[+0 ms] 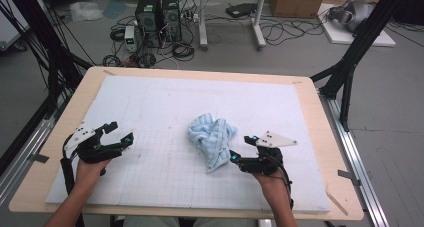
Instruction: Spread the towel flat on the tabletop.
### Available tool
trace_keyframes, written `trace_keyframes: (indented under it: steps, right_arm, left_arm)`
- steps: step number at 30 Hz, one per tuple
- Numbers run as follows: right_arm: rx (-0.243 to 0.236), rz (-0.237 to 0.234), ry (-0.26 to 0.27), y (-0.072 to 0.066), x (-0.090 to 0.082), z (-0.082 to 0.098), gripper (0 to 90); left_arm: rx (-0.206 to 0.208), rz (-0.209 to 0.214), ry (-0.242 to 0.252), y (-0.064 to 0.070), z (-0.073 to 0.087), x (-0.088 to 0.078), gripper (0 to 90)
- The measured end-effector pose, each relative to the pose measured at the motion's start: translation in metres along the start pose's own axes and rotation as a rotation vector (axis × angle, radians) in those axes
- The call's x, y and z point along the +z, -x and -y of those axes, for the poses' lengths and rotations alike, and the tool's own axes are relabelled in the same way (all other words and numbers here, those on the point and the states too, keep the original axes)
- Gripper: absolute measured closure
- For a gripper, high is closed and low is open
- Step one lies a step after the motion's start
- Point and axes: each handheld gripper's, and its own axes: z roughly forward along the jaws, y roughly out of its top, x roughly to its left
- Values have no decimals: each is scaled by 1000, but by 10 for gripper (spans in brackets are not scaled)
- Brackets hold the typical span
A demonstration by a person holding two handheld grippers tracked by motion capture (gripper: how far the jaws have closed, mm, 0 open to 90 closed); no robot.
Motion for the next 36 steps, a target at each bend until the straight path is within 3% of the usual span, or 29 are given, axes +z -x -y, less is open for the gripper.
trace_keyframes:
  steps: [3,6,9,12,14,16,17,21,25,26,27,32,34,36]
  right_arm:
    - [-67,-43,-56,-10,31,-9,303]
    - [-90,-61,-90,-16,54,-17,315]
    - [-98,-51,-118,-18,75,-25,308]
    - [-132,2,-179,-19,92,-29,326]
    - [-107,21,-213,-15,103,-31,347]
    - [-120,54,-246,-14,109,-32,408]
    - [-94,59,-250,-13,111,-32,441]
    - [-14,30,-266,-12,112,-34,669]
    - [24,-20,-263,-15,109,-35,736]
    - [35,-56,-257,-18,109,-35,746]
    - [16,-139,-256,-29,108,-36,749]
    - [-35,-364,-184,-67,106,-42,743]
    - [-26,-426,-144,-75,103,-45,742]
    - [-8,-444,-100,-76,99,-49,739]
  left_arm:
    - [19,3,-6,4,-2,3,184]
    - [23,5,-5,6,-2,2,190]
    - [15,1,-26,5,0,3,200]
    - [14,-7,-47,4,2,2,201]
    - [22,-12,-46,5,1,1,206]
    - [23,-16,-46,5,1,1,210]
    - [23,-16,-46,5,1,1,211]
    - [18,-25,-45,3,1,0,218]
    - [9,-43,-37,-1,0,-2,221]
    - [7,-48,-33,-2,0,-2,221]
    - [1,-56,-28,-4,-1,-3,221]
    - [-2,-72,-18,-8,-2,-6,221]
    - [-4,-75,-16,-9,-3,-7,220]
    - [-5,-77,-15,-10,-3,-7,221]
